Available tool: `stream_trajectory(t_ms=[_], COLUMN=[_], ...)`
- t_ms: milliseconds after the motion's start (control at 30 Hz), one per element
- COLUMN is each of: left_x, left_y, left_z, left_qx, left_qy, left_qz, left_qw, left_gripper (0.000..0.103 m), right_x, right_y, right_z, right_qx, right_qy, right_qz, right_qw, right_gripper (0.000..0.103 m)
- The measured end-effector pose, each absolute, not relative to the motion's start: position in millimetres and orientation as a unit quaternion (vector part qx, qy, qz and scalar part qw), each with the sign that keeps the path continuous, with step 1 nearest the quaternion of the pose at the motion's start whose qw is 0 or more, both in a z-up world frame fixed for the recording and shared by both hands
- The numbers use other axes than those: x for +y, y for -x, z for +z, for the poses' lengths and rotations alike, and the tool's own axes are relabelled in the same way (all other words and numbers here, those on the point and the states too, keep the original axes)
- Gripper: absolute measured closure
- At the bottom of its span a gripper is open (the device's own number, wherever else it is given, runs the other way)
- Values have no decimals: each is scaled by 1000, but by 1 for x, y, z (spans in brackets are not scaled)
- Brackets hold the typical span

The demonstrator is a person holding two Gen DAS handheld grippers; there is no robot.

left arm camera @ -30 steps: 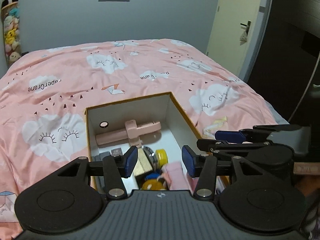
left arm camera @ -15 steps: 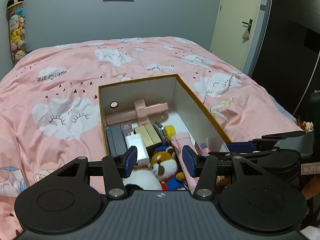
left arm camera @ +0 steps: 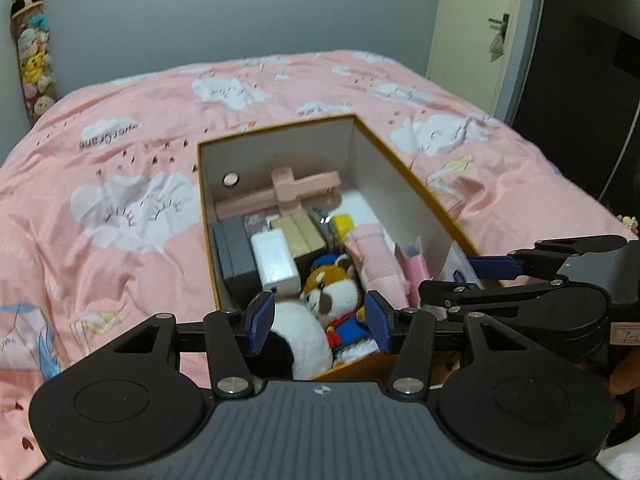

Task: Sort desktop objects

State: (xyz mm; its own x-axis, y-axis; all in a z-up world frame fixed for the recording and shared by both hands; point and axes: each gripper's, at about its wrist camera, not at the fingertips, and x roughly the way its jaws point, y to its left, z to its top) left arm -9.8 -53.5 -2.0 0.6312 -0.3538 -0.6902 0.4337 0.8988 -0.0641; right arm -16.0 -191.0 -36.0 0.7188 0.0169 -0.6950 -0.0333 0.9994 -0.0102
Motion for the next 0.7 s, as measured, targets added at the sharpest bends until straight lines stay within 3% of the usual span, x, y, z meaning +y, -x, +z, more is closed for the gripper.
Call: stream_trajectory(t_ms=[333,467,600,700], left_x=[-48,-50,-49,-48], left_y=[6,5,3,1], left_z=[-15,-18,-19,-22], left_qx=[411,420,424,434], left_qy=[-42,-46,-43,-36], left_qz=[-201,-197,-192,-190], left_qw=[888,885,884,880], left_gripper=[17,16,15,15], right_x=[-182,-182,-181,-182], right_y=[19,20,22,21], right_z=[-44,-43,-42,-44], right_qx=[376,371,367,369], right_qy=[37,36,41,38], right_qz=[19,17,13,13], right_qw=[926,928,929,929], right_gripper=[48,48,40,39])
